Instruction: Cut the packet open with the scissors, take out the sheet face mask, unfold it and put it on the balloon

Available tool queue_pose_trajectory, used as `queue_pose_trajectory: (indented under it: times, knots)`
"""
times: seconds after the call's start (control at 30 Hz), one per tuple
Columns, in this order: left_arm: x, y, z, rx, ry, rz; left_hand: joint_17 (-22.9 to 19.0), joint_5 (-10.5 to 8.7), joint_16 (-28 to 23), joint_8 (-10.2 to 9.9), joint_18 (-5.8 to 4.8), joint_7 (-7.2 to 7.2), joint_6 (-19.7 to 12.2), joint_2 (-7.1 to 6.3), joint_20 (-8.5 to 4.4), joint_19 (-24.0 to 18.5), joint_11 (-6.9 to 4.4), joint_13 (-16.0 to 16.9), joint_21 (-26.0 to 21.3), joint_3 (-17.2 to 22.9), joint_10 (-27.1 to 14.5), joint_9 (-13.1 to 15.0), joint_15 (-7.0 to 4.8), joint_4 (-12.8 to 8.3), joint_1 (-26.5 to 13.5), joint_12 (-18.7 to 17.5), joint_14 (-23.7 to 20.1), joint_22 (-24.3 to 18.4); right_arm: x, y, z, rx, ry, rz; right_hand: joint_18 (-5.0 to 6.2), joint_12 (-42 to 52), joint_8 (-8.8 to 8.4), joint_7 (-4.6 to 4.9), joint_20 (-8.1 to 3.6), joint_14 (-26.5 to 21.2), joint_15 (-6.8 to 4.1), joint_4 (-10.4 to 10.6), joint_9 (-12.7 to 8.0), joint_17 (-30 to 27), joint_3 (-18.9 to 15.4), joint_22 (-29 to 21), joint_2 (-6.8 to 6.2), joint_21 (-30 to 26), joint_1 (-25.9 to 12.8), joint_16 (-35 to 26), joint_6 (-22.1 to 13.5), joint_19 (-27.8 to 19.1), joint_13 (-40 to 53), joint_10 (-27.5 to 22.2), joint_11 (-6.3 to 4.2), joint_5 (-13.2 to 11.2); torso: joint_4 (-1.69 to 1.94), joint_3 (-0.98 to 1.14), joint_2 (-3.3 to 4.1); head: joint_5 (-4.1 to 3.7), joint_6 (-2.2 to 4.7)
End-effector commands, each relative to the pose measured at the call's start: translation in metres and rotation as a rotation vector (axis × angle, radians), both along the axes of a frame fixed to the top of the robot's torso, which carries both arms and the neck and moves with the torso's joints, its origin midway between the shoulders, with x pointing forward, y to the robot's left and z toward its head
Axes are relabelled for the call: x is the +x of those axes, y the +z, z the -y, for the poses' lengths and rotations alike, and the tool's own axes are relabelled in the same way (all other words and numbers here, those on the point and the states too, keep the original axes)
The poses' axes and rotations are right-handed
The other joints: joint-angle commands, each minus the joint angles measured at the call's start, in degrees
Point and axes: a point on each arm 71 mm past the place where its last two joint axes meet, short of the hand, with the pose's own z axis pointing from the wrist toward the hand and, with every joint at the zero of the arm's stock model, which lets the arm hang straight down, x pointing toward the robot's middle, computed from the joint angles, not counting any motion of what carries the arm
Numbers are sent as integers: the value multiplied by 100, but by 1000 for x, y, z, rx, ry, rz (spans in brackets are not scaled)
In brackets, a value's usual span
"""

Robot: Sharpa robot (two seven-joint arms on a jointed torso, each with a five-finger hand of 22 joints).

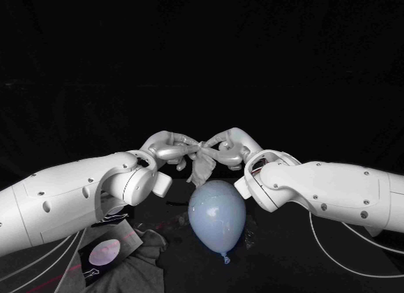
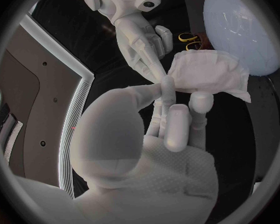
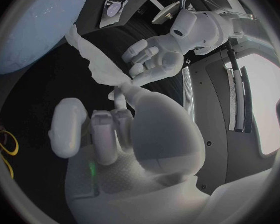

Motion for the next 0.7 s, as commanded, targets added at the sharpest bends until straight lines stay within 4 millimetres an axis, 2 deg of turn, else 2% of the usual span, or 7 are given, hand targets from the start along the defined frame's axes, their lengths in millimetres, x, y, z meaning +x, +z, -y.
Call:
queue_pose_trajectory:
  times: [0.03,0.1,0.17,0.4,0.7]
  knots:
    - [-1,2,2,-2,-9,8,9,21,36,19,-33,1,41,53,-6,43,-35,5,29,18,-21,446,-2,1,-13,40,24,4,0,2,0,-5,-15,30,-114,59,93,-30,-22,607,-57,-170,68,1505,210,1089,43,80,62,20,44,49,1159,319,-60,-23,2,-2,2,-2,-4]
    - [-1,2,2,-3,-8,8,9,21,36,19,-33,1,41,53,-6,43,-35,5,29,18,-21,446,-2,1,-13,40,24,4,0,2,1,-4,-19,33,-118,72,126,-23,-28,607,-56,-251,93,1505,321,1094,36,101,70,20,43,57,1173,333,-56,-23,1,-1,2,-1,-6]
    - [-1,2,2,-3,-7,9,9,21,36,19,-33,1,41,53,-6,43,-35,5,29,18,-21,446,-2,1,-13,40,24,4,0,2,1,-2,-25,36,-130,99,204,-13,-31,607,-53,-425,146,1505,600,1108,14,160,49,20,57,80,1201,360,-45,-26,1,-2,1,-5,-8]
    - [0,2,-1,-2,2,11,9,21,36,19,-33,1,41,53,-6,43,-35,5,29,18,-21,446,-2,1,-13,40,24,4,-1,5,6,11,-53,65,-155,187,363,-41,-40,607,-68,-611,241,1505,991,1142,-43,299,-183,20,104,132,1284,431,-75,-28,0,0,0,-4,-13]
    - [5,2,-7,7,23,22,3,18,36,19,-33,3,35,57,-8,45,-34,5,35,44,-26,455,-2,-17,-30,44,24,7,-2,6,22,47,-95,50,-158,204,402,-54,-48,607,-77,-652,263,1505,1068,1146,-63,319,-258,20,114,139,1301,446,-87,-26,-2,0,-1,12,-6]
